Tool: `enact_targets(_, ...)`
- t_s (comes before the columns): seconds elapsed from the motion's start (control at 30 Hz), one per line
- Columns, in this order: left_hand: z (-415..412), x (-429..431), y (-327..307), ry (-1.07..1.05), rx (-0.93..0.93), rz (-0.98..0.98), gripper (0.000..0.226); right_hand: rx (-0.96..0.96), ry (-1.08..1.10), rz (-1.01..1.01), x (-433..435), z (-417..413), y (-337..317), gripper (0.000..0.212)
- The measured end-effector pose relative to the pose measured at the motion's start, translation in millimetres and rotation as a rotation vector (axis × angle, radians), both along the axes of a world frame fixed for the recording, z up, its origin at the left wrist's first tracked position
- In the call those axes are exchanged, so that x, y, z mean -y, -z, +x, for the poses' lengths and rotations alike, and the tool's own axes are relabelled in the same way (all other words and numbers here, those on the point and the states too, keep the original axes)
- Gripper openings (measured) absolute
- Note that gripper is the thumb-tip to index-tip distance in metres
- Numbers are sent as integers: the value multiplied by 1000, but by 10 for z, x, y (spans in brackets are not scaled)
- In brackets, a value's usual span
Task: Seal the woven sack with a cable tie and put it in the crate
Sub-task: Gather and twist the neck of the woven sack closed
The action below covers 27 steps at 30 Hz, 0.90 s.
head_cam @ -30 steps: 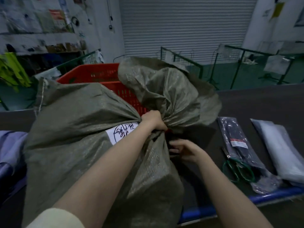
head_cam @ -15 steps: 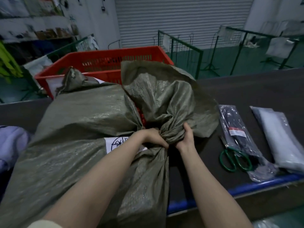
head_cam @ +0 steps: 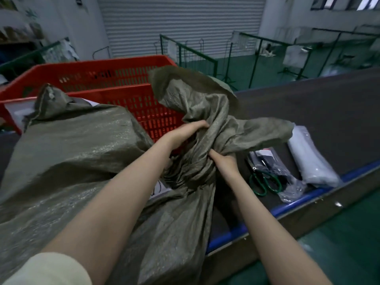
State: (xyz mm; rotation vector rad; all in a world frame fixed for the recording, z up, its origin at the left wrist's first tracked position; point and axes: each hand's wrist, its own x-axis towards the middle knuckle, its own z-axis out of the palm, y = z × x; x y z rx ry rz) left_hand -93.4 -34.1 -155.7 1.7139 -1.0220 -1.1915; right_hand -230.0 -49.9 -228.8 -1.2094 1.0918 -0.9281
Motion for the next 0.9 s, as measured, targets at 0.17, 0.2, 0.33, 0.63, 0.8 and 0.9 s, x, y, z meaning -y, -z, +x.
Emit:
enact_targets(0.17,-92,206,-5,167,225,46,64,-331,-54,-300,161,-338,13,89)
enact_targets(0.2,-115,280,-19,190,270,48,63,-359,-110,-296,209,-419,1,88)
enact_targets(0.33,-269,664,-42,412,392,294,40,-453,-433,-143,505,-790,29,72)
enact_targets(0.63,-765,1091,911,141,511,616,87,170,-470,544,953,-1169,624,44)
enact_targets(0.8,-526,1143,656,-330,63,255,84,473,-119,965,1104,-1314,720,33)
enact_targets(0.9,-579,1226,692,-577,216,133,95,478,-40,952,1144,-1266,729,30)
